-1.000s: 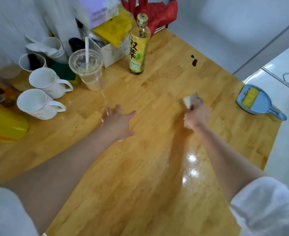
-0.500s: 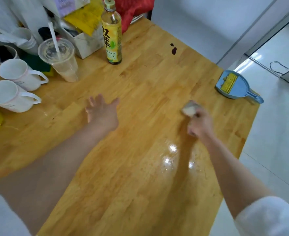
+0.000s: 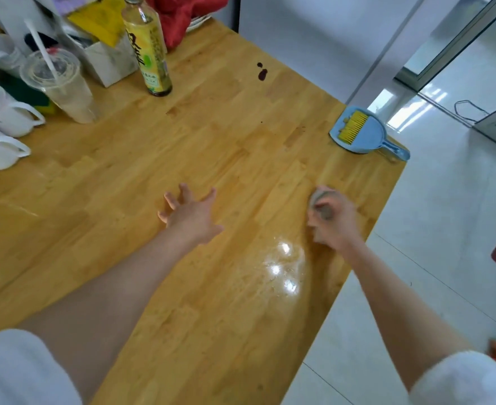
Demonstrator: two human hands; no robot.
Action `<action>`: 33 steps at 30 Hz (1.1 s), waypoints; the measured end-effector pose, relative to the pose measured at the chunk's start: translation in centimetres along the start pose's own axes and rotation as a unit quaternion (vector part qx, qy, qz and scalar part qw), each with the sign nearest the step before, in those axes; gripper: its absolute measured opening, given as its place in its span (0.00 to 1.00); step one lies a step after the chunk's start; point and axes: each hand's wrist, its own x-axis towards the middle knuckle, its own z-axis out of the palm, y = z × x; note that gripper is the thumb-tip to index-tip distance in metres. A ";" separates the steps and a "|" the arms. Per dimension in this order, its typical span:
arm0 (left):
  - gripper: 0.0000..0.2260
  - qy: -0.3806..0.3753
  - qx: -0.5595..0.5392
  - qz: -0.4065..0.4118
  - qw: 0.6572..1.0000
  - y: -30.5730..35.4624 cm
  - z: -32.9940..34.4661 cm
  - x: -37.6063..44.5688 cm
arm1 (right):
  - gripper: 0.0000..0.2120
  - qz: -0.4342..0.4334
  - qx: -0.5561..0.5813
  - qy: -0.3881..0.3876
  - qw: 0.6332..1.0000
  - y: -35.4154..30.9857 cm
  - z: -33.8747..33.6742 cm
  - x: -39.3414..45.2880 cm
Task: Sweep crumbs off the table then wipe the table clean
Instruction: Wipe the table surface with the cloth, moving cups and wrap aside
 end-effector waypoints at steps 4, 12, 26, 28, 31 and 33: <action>0.40 0.010 -0.005 -0.005 1.000 -0.1 0.3 0.0 | 0.07 -0.229 -0.070 -0.261 0.935 -1.3 3.7 -7.9; 0.41 0.001 -0.005 -0.017 1.000 0.2 0.1 -0.3 | 0.04 0.031 0.043 0.041 0.998 6.2 -3.6 0.4; 0.37 0.067 0.008 0.004 0.998 5.8 2.5 -3.0 | 0.13 0.047 0.045 -0.066 0.996 5.8 -2.8 -3.9; 0.39 0.041 -0.021 0.013 0.999 8.2 4.0 -3.1 | 0.11 0.076 0.018 -0.029 0.997 5.3 -2.0 -3.7; 0.43 0.036 -0.024 -0.016 0.999 9.7 4.4 -2.3 | 0.04 -0.122 -0.038 -0.162 0.979 5.0 0.0 -7.9; 0.45 0.019 -0.018 -0.029 0.999 10.2 3.8 -1.5 | 0.05 -0.230 -0.073 -0.234 0.942 6.3 -0.2 -9.3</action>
